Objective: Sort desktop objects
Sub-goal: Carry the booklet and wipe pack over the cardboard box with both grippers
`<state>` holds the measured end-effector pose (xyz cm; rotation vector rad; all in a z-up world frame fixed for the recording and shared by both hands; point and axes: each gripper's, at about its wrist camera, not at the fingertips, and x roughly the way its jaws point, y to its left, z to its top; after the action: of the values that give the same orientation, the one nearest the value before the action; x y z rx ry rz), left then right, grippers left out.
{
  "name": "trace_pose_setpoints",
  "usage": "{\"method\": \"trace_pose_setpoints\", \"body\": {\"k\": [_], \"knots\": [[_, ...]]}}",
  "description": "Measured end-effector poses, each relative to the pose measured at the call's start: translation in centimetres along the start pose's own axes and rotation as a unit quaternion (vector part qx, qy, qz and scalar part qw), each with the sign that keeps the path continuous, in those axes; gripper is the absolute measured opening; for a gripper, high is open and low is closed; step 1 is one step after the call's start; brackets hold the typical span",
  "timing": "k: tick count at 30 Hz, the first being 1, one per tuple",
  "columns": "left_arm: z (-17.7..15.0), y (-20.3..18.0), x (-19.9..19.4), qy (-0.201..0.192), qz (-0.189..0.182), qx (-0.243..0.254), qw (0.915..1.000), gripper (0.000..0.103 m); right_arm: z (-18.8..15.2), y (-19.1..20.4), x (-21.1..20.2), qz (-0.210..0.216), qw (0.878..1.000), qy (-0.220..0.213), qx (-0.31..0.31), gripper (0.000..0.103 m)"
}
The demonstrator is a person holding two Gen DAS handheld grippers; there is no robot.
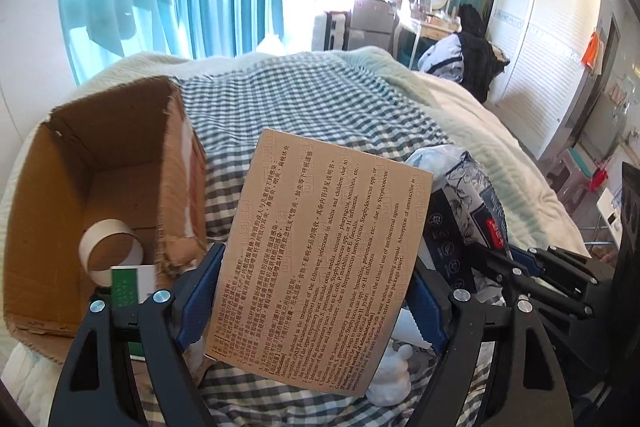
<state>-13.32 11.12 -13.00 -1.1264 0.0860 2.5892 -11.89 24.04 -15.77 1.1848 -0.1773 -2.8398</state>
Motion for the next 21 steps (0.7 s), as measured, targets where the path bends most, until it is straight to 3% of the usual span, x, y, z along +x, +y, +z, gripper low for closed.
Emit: {"method": "trace_pose_setpoints", "body": {"k": [5,21], "knots": [[-0.1,1.0,-2.3,-0.028,0.011,-0.008,0.9995,0.084,0.2,2.2,-1.8,-0.021,1.000,-0.018,0.001,0.014],[-0.4,5.4,-8.1,-0.077,0.021,-0.025,0.9965,0.084,0.9,8.9,-6.0,-0.026,0.997,-0.062,-0.023,0.014]]}}
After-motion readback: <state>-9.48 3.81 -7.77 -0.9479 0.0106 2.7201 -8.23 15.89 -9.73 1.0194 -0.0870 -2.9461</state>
